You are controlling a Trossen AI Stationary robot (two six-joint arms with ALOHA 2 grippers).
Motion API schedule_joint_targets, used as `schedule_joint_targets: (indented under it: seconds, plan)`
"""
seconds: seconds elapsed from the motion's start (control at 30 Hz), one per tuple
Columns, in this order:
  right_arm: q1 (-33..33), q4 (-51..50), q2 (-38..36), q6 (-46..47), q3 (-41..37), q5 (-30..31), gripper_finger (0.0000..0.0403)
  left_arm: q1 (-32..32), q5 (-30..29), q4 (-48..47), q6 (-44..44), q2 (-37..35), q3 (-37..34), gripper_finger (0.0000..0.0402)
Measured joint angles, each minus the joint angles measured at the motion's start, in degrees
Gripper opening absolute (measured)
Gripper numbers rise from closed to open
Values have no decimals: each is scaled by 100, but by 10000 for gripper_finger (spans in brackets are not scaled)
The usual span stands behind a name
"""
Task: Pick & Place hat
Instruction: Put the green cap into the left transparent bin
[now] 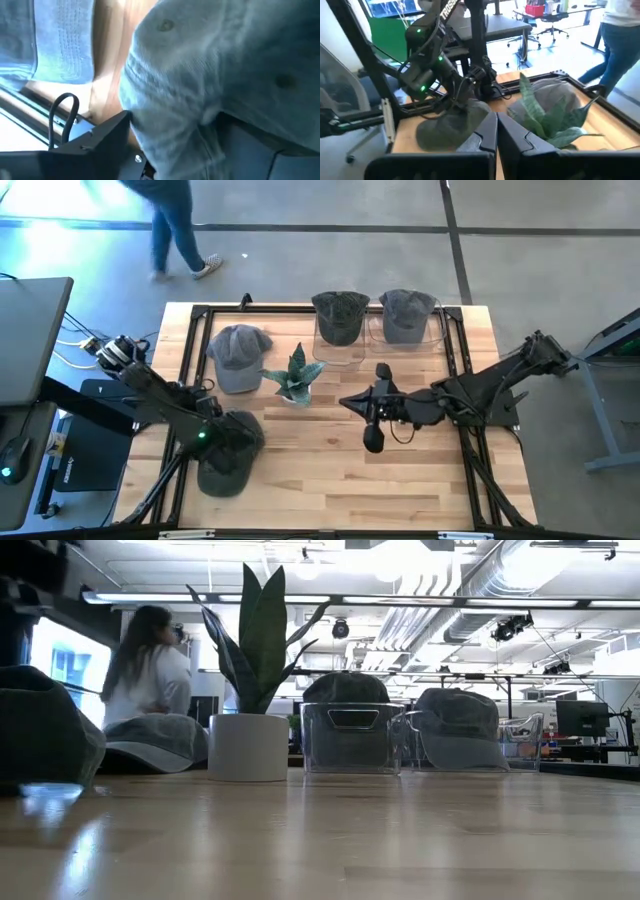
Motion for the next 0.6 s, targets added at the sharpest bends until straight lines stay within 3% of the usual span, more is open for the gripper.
schedule_joint_targets:
  seconds: [0.17, 0.37, 0.6]
  plan:
    - [-171, -446, -111, -109, 0, -248, 2, 561, 49, 418, 407, 274, 0, 192]
    - [-286, -1663, -407, -54, 0, -705, 1, 1210, 482, 698, 902, 374, 10, 29]
    - [-283, -3056, -704, 295, 0, -871, 3, 1597, 1456, 519, 1819, 375, 902, 16]
